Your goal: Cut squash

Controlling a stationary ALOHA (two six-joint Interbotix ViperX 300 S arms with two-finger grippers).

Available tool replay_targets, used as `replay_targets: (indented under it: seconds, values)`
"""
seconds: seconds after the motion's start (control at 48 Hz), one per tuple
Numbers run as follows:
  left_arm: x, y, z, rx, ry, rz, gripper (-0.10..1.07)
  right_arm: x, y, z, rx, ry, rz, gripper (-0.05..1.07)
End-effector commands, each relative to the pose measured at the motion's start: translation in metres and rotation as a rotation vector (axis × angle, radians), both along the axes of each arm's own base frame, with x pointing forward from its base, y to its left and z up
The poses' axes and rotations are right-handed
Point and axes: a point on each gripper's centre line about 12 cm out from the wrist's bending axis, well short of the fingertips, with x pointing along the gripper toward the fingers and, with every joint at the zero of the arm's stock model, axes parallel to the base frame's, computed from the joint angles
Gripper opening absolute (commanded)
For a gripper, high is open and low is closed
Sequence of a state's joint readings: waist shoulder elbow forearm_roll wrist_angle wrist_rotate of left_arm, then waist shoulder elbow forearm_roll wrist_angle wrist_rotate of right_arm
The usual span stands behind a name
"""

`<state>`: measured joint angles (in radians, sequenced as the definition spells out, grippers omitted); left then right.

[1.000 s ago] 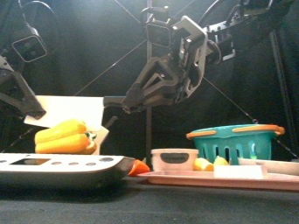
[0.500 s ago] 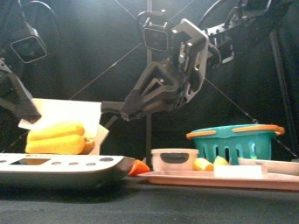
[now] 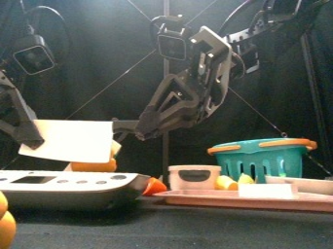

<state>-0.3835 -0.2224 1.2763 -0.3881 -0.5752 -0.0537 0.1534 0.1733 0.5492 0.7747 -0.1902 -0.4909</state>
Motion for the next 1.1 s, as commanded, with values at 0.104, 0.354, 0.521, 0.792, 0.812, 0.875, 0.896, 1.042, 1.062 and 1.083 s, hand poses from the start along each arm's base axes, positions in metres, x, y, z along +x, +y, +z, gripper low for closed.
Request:
replay_targets:
  seconds: [0.104,0.354,0.521,0.792,0.812,0.875,0.896,1.042,1.062,1.083]
  values:
    - [0.011,0.005,0.011,-0.003,-0.048,0.024,0.3,0.007,-0.015,0.022,-0.004,-0.059,-0.03,0.41]
    - [0.016,0.005,0.036,0.01,-0.151,-0.02,0.3,0.005,-0.013,0.044,-0.017,-0.112,-0.011,0.41]
    - [0.014,0.009,0.046,0.008,-0.192,-0.015,0.32,0.004,-0.012,0.05,-0.021,-0.126,-0.004,0.41]
    - [0.014,0.016,0.047,0.009,-0.196,0.014,0.41,0.004,-0.012,0.05,-0.021,-0.126,-0.004,0.41]
    - [0.014,0.016,0.047,0.009,-0.196,0.014,0.43,0.004,-0.012,0.05,-0.021,-0.126,-0.004,0.41]
    - [0.015,0.018,0.047,0.007,-0.195,0.021,0.5,0.003,-0.012,0.05,-0.021,-0.124,-0.003,0.41]
    - [0.015,0.018,0.047,0.006,-0.195,0.023,0.54,0.003,-0.013,0.05,-0.021,-0.124,-0.004,0.41]
    - [0.015,0.02,0.047,0.012,-0.196,0.03,0.69,0.003,-0.013,0.049,-0.021,-0.122,-0.004,0.41]
    - [0.015,0.021,0.047,0.012,-0.196,0.031,0.7,0.003,-0.013,0.049,-0.021,-0.122,-0.004,0.41]
    - [0.015,0.021,0.047,0.011,-0.196,0.034,0.71,0.003,-0.013,0.049,-0.021,-0.122,-0.004,0.41]
